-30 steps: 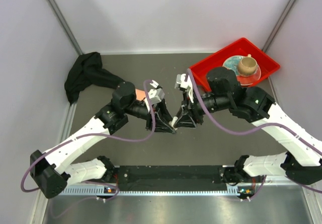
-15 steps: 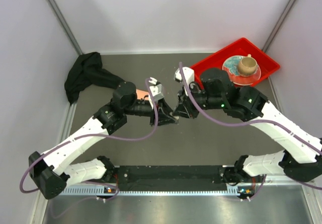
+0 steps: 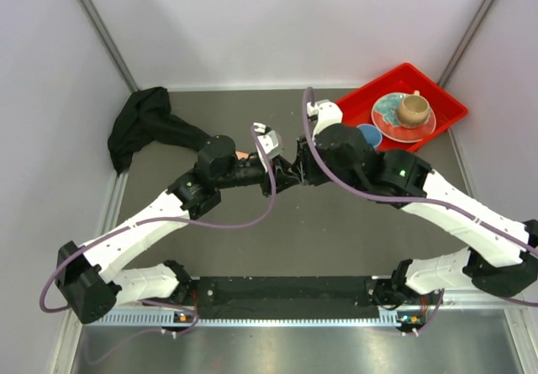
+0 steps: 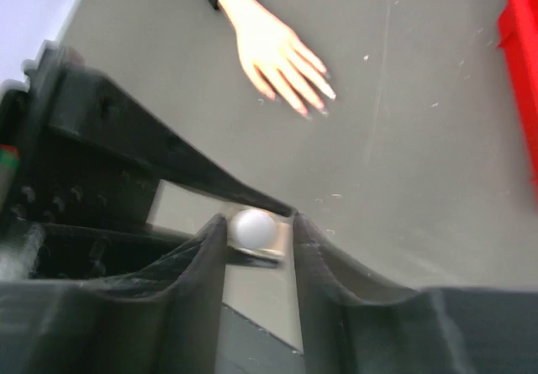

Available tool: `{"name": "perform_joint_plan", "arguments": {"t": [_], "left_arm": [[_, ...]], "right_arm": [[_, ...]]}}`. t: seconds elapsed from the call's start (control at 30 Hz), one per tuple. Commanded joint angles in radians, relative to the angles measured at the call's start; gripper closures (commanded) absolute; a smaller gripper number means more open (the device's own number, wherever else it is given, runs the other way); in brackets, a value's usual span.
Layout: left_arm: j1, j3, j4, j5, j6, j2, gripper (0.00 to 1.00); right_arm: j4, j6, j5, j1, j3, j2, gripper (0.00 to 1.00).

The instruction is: Paint the nails

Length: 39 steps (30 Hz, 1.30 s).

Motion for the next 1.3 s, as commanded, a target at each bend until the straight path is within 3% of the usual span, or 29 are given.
{"name": "perform_joint_plan", "arguments": {"t": [0.0, 0.03, 0.1, 0.13, 0.33, 0.47, 0.67, 1.27], "left_arm": [[0.018, -0.012, 0.023, 0.153, 0.000, -0.035, 1.00], [0.019, -0.013, 0.014, 0.230, -0.004, -0.040, 1.00], [0.019, -0.013, -0.025, 0.295, -0.014, -0.057, 1.00], [0.019, -0.012, -0.042, 0.322, -0.015, -0.061, 1.00], [0.019, 0.013, -0.069, 0.523, -0.070, -0.063, 1.00], [0.019, 0.031, -0.068, 0.568, -0.097, -0.043, 1.00], [0.019, 0.033, -0.075, 0.554, -0.089, -0.043, 1.00], [0.019, 0.042, -0.066, 0.511, -0.092, -0.049, 1.00]], "right_arm": [[-0.059, -0.216, -0.264, -0.095, 0.089, -0.058, 0.57], [-0.074, -0.249, -0.382, -0.136, 0.100, -0.058, 0.55], [-0.100, -0.327, -0.432, -0.162, 0.112, -0.065, 0.48], [-0.102, -0.348, -0.534, -0.185, 0.111, -0.072, 0.47], [-0.015, -0.455, -0.911, -0.195, 0.011, -0.118, 0.52], [0.015, -0.451, -0.940, -0.195, -0.008, -0.122, 0.70], [0.000, -0.462, -0.988, -0.196, -0.012, -0.119, 0.61], [0.010, -0.479, -0.965, -0.195, -0.028, -0.087, 0.67]]}}
